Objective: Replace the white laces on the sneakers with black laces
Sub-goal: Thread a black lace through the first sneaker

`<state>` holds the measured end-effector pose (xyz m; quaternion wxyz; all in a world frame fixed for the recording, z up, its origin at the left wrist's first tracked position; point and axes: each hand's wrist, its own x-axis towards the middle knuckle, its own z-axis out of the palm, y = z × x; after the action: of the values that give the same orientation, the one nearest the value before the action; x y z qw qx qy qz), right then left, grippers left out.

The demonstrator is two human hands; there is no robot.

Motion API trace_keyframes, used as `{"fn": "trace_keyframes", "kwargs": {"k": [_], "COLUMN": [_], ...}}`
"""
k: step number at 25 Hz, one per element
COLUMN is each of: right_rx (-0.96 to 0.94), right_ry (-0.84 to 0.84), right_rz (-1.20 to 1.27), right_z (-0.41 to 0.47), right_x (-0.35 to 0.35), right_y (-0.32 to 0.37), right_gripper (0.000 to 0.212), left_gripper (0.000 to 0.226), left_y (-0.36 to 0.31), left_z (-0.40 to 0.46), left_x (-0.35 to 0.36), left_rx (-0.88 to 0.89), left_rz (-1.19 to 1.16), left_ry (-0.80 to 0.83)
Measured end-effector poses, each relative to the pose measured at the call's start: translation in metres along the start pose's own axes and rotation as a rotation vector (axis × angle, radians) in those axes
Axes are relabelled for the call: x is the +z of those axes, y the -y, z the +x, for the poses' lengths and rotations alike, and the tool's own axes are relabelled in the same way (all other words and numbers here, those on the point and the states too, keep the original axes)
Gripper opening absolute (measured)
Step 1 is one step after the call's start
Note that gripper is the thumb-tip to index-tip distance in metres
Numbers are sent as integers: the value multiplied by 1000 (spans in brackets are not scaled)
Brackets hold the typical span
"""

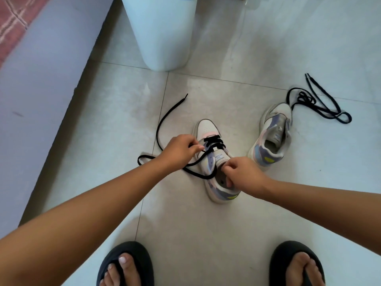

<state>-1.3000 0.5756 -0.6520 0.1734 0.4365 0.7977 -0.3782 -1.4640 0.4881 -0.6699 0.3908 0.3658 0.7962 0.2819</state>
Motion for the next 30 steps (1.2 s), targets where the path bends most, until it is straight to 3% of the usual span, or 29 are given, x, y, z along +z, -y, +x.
{"fn": "trace_keyframes", "kwargs": {"k": [7, 10, 13, 17, 23, 26, 28, 30], "right_rx": [448, 549, 538, 296, 58, 14, -26, -20], "right_ry": [132, 123, 63, -144, 97, 49, -24, 5], "right_rz": [939, 1136, 1021, 638, 265, 152, 93, 208], "right_z": [1, 3, -3, -4, 27, 32, 29, 26], "right_x": [23, 30, 27, 18, 3, 6, 8, 9], "right_y": [11, 17, 18, 11, 16, 13, 10, 7], "right_gripper": [27, 28, 26, 16, 26, 21, 17, 19], "left_gripper": [17, 18, 19, 21, 21, 34, 31, 22], "left_y": [2, 5, 4, 3, -2, -4, -5, -5], "left_z": [11, 12, 11, 9, 14, 11, 9, 5], "left_x": [26, 30, 31, 33, 36, 38, 41, 42], "left_rx": [93, 125, 159, 167, 126, -60, -125, -112], "left_rz": [199, 210, 182, 150, 199, 1, -100, -158], "left_ry": [44, 26, -8, -30, -11, -102, -113, -99]}}
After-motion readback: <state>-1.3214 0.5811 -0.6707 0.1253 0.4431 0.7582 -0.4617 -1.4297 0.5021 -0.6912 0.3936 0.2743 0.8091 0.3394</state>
